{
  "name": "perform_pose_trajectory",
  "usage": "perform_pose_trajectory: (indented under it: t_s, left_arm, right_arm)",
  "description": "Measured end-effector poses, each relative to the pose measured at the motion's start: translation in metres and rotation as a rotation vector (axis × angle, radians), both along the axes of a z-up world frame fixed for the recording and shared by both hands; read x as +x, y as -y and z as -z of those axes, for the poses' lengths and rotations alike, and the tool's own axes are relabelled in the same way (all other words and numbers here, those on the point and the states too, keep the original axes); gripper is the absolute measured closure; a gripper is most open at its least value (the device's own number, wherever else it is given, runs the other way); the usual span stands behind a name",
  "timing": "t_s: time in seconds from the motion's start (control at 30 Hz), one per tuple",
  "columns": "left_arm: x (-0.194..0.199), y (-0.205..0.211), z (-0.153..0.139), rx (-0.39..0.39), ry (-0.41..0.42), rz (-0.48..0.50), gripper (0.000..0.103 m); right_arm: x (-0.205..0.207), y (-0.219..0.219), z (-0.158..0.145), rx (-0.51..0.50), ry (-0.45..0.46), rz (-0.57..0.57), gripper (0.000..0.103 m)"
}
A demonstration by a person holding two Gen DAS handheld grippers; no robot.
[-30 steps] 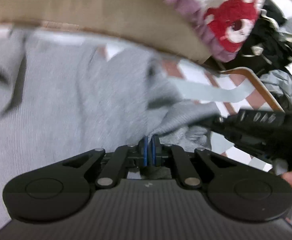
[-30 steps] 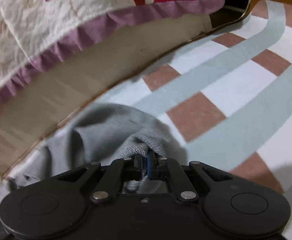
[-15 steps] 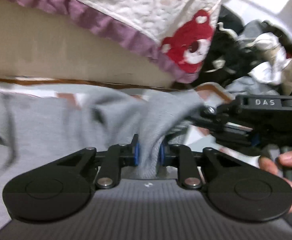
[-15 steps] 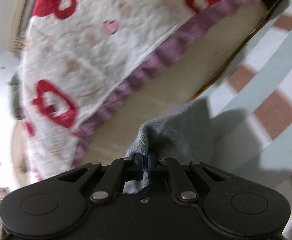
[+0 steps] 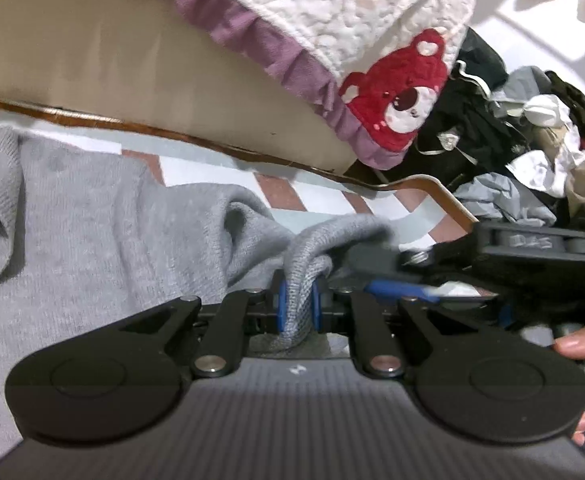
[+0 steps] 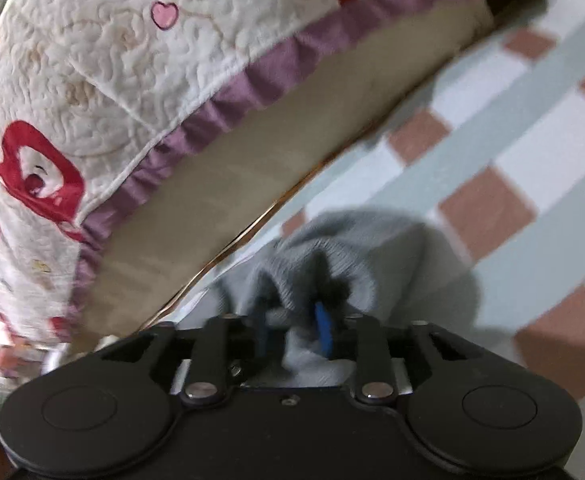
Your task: Fold clothes
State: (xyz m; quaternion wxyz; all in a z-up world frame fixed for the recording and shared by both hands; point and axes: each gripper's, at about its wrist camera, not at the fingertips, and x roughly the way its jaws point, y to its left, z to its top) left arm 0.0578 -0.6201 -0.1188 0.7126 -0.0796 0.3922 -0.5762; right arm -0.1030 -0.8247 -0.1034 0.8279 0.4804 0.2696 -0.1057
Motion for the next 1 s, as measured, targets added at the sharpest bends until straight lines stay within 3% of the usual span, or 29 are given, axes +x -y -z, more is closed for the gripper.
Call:
perform_pose_trajectory:
  t_s: [0.1,0.17,0.2,0.23,0.27,0.37,0.4,0.5,0.67,0.73,0.77,0.8,0.9,1.0]
  left_arm:
    - [-0.004,0.001,0.0,0.009,0.019,0.002,0.092]
    - [-0.008,0.002,0.001,0.013,0.036,0.006,0.092]
    - [-0.009,0.002,-0.001,0.014,0.061,-0.004,0.092]
    - [-0.011,0.002,-0.003,0.015,0.087,-0.014,0.091]
    - [-0.012,0.002,-0.005,0.015,0.113,-0.025,0.087]
    - [-0.016,0.001,-0.01,0.016,0.188,-0.054,0.044]
    - [-0.014,0.0,-0.012,0.004,0.196,-0.055,0.039]
    - [-0.009,-0.001,-0.018,-0.03,0.214,-0.055,0.035]
    - [0.009,0.006,-0.01,-0.031,0.027,-0.048,0.052]
    - [0.015,0.009,-0.007,-0.032,-0.042,-0.042,0.07]
    - [0.01,0.01,-0.005,-0.031,-0.036,-0.018,0.087]
    - [0.004,0.012,-0.003,-0.03,-0.029,0.006,0.096]
    - [-0.008,0.016,0.006,0.012,-0.032,0.05,0.098]
    - [-0.014,0.02,0.022,0.115,-0.065,0.043,0.098]
  right_arm:
    - [0.007,-0.001,0.015,0.012,-0.085,0.045,0.065]
    - [0.008,-0.001,0.026,0.04,-0.088,0.068,0.066]
    - [0.008,0.0,0.029,0.047,-0.075,0.081,0.085]
    - [0.008,0.001,0.03,0.061,-0.057,0.089,0.092]
    - [0.006,0.002,0.031,0.079,-0.033,0.098,0.094]
    - [-0.005,0.008,0.022,0.126,0.084,0.084,0.094]
    - [-0.01,0.01,0.019,0.144,0.126,0.078,0.094]
    - [-0.022,0.016,0.016,0.226,0.255,0.061,0.095]
    - [-0.03,0.023,0.022,0.405,0.496,0.029,0.095]
    - [-0.03,0.023,0.019,0.437,0.562,0.014,0.096]
    - [-0.029,0.022,0.016,0.436,0.575,0.008,0.096]
    - [-0.027,0.021,0.014,0.418,0.56,0.009,0.096]
    - [-0.024,0.02,0.017,0.421,0.562,0.018,0.096]
    - [-0.034,0.026,0.023,0.537,0.75,0.014,0.1]
